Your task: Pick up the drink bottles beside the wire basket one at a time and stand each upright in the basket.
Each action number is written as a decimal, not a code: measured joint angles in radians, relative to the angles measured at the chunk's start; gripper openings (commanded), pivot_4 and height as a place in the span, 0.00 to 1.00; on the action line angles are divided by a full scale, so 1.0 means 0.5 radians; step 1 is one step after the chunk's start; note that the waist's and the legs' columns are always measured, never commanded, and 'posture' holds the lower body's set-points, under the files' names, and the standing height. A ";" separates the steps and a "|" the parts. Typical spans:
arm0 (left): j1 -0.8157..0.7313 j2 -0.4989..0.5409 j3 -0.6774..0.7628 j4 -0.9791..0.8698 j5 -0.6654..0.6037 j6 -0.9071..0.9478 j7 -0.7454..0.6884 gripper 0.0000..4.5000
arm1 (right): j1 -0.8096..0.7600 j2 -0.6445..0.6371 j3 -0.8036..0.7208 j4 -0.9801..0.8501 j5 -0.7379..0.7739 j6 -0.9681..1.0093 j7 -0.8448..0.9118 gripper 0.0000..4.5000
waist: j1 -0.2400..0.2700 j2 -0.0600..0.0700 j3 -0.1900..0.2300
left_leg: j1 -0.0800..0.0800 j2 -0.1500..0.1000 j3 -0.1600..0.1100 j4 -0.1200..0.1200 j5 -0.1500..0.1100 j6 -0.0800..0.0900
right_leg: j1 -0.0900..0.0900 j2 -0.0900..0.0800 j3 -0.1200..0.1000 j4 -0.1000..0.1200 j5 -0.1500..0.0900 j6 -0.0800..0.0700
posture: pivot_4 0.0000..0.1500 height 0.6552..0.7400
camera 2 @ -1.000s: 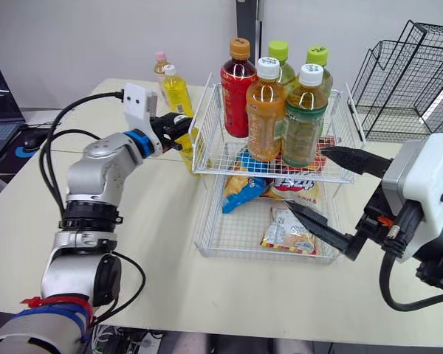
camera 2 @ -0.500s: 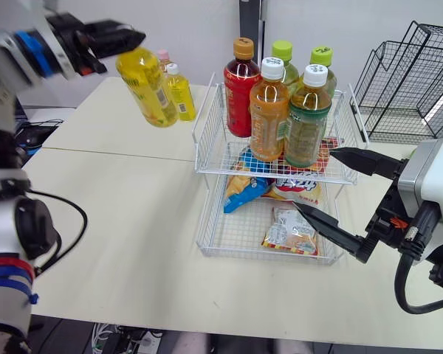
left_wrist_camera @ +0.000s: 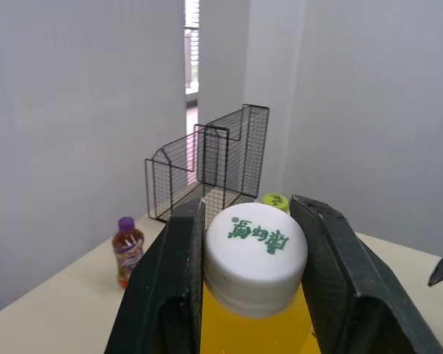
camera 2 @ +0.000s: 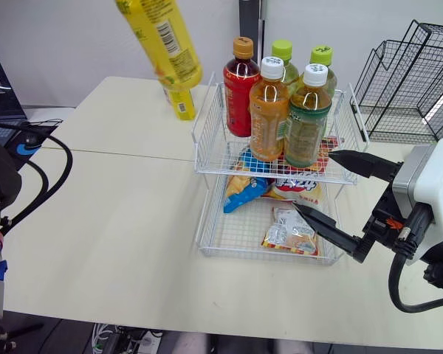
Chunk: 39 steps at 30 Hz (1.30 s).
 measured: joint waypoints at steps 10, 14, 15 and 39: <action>0.183 -0.328 -0.226 -0.009 0.088 -0.237 -0.139 0.31 | -0.001 0.000 -0.018 -0.001 -0.005 -0.005 -0.006 1.00 | -0.012 0.001 0.000 | -0.002 0.001 0.001 -0.001 0.000 0.000 | -0.003 0.001 0.002 0.001 0.004 -0.008 | 1.00 0.94; 0.306 -0.362 -0.237 -0.020 0.128 -0.359 -0.127 0.31 | 0.029 0.000 -0.092 -0.023 0.017 -0.002 -0.030 1.00 | -0.009 0.001 0.001 | -0.002 0.000 0.001 0.000 0.000 0.000 | -0.003 0.001 0.002 0.001 0.004 -0.008 | 1.00 0.94; 0.324 -0.368 -0.237 -0.024 0.129 -0.370 -0.119 0.31 | 0.034 0.000 -0.104 -0.031 0.026 -0.001 -0.037 1.00 | -0.007 0.001 0.001 | -0.002 0.000 0.001 0.000 0.000 0.000 | -0.003 0.001 0.001 0.001 0.004 -0.008 | 1.00 0.94; 0.528 -0.328 -0.242 -0.284 0.121 -0.444 -0.246 0.99 | 0.129 -0.044 -0.245 -0.040 0.154 0.009 -0.057 1.00 | -0.005 0.001 0.000 | -0.002 0.000 -0.001 0.002 0.000 0.000 | -0.001 0.001 0.000 0.002 0.005 -0.008 | 1.00 0.94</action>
